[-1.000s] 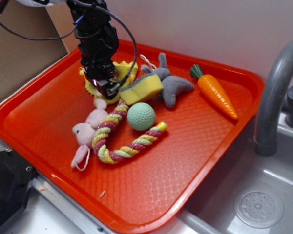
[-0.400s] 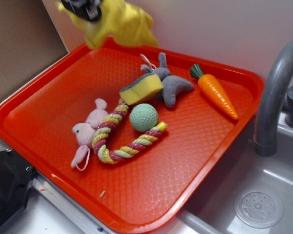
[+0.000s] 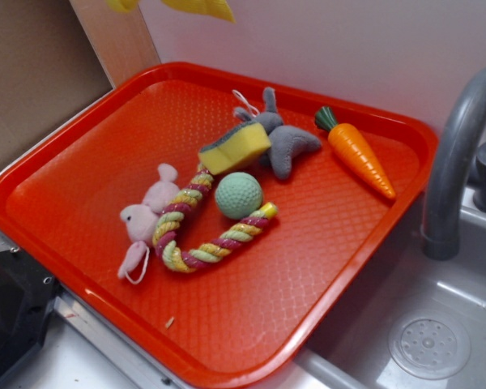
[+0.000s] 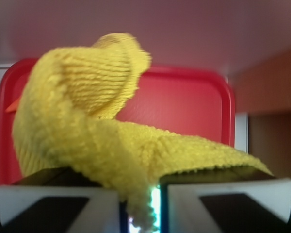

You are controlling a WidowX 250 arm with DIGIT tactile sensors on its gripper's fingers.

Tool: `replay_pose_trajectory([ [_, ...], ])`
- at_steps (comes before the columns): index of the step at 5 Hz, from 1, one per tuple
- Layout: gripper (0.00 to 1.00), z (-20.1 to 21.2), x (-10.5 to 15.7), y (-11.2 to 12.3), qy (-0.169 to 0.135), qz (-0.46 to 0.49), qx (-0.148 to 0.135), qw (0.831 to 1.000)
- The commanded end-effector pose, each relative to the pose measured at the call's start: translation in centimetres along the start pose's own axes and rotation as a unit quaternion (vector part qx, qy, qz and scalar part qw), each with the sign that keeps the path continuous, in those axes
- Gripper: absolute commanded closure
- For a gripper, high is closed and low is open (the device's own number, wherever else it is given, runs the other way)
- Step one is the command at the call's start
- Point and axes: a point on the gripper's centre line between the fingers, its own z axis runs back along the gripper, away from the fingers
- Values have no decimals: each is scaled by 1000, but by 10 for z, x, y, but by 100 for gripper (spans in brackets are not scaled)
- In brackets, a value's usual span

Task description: Grab the yellow cloth.

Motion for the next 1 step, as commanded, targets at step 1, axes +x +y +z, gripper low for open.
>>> replay_pose_trajectory([
  [1, 100, 14, -38, -5, -37, 11, -9, 999],
])
